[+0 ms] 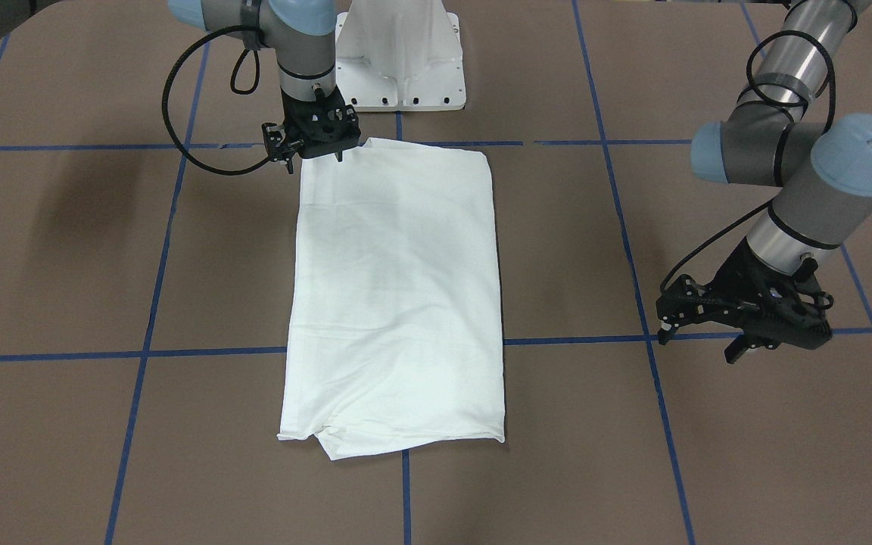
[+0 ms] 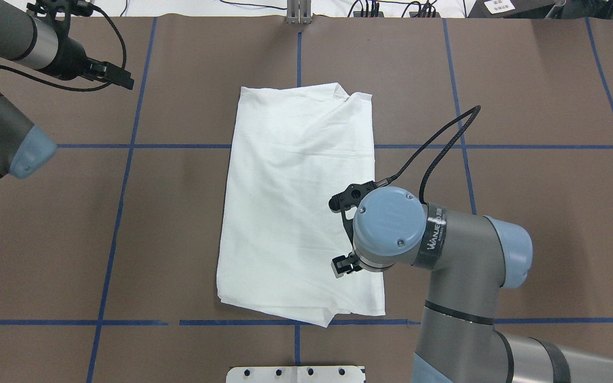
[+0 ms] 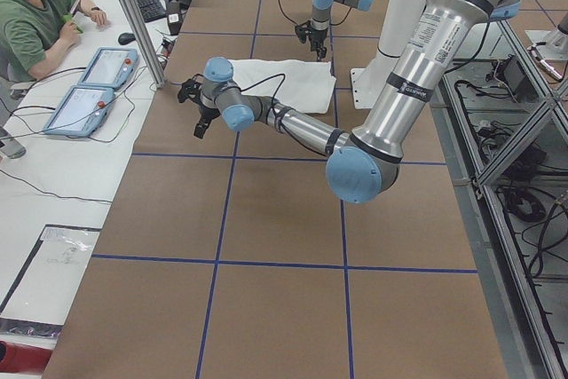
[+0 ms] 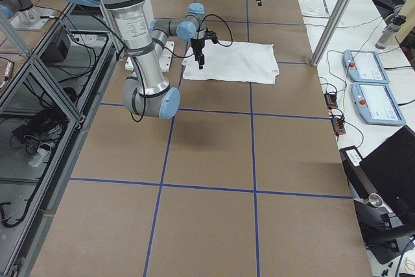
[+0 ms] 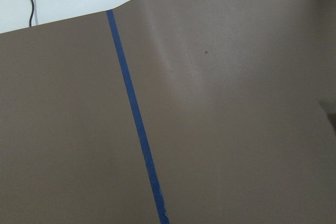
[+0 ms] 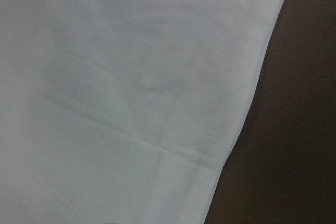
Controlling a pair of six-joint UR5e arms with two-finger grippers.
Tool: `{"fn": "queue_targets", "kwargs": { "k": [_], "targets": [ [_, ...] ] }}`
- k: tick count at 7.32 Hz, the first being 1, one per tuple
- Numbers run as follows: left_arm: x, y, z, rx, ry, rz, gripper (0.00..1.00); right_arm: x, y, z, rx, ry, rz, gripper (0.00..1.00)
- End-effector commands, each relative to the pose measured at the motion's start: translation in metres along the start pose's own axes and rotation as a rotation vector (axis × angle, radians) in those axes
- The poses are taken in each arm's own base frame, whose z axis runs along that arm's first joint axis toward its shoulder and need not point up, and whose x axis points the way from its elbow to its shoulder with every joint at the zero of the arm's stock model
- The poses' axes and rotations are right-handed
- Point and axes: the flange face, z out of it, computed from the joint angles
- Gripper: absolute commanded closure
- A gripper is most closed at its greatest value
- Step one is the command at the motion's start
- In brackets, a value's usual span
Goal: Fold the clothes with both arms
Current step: 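Bring both grippers down to the near corners of the folded shirt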
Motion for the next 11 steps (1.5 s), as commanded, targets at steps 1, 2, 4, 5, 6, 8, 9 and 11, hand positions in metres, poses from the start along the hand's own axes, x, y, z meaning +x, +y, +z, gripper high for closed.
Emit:
{"fn": "queue_targets", "kwargs": {
  "k": [1, 2, 4, 5, 6, 8, 9, 11],
  "targets": [
    [0.027, 0.055, -0.034, 0.004, 0.101, -0.099, 0.00, 0.016, -0.001, -0.037, 0.081, -0.142, 0.243, 0.00],
    [0.039, 0.094, -0.048, 0.014, 0.177, -0.165, 0.00, 0.033, 0.010, -0.032, 0.130, -0.254, 0.341, 0.00],
    [0.074, 0.160, -0.044, -0.015, 0.306, -0.291, 0.00, 0.065, 0.045, -0.002, 0.240, -0.355, 0.553, 0.00],
    [0.090, 0.193, -0.032, -0.008, 0.351, -0.349, 0.00, 0.048, 0.062, 0.010, 0.293, -0.346, 0.598, 0.00],
    [0.119, 0.223, -0.012, 0.009, 0.356, -0.418, 0.00, 0.038, 0.072, 0.016, 0.299, -0.347, 0.619, 0.00],
    [0.158, 0.253, 0.005, -0.032, 0.372, -0.470, 0.00, 0.039, 0.079, 0.024, 0.296, -0.395, 0.619, 0.00],
    [0.174, 0.261, 0.008, -0.059, 0.389, -0.481, 0.00, 0.051, 0.085, 0.028, 0.301, -0.428, 0.617, 0.00],
    [0.220, 0.266, 0.023, -0.087, 0.350, -0.492, 0.00, 0.064, 0.091, 0.038, 0.304, -0.441, 0.615, 0.00]
  ]
}}
